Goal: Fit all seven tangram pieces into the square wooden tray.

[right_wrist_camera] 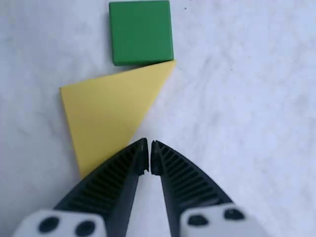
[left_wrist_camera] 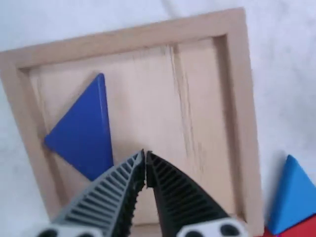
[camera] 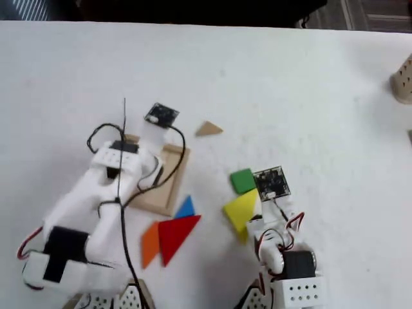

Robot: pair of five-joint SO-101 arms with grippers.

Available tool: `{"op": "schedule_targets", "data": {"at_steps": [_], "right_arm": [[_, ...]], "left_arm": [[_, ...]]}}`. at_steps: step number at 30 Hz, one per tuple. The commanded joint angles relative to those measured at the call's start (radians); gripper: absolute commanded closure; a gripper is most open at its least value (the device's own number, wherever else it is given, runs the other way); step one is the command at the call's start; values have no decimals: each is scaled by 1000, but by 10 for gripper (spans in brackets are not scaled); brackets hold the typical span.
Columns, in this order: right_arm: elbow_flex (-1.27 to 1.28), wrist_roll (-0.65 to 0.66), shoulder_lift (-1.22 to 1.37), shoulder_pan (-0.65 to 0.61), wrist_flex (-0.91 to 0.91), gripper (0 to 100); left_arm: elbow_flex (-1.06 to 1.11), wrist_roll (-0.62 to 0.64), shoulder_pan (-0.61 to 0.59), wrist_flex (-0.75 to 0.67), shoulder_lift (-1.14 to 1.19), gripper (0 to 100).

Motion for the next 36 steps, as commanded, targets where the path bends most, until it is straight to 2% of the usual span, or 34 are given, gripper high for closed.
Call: {"op": "schedule_targets", "data": {"at_steps": [1,7,15,22,30,36], "right_arm": [[9,6,-12,-1,4,981],[9,6,-12,-1,4,981],[9,6,-12,-1,4,981],[9,8,-12,-1,4,981],[9,8,-12,-1,4,981],[9,8,-12,-1,4,981]], "left_arm": [[-161,21,-58,94,113,977],[-218,28,-104,130,157,977],[-224,23,-104,169,157,977],[-259,29,-163,84,165,977],[-261,29,-157,14,165,977],[-250,29,-128,-95,168,977]]}}
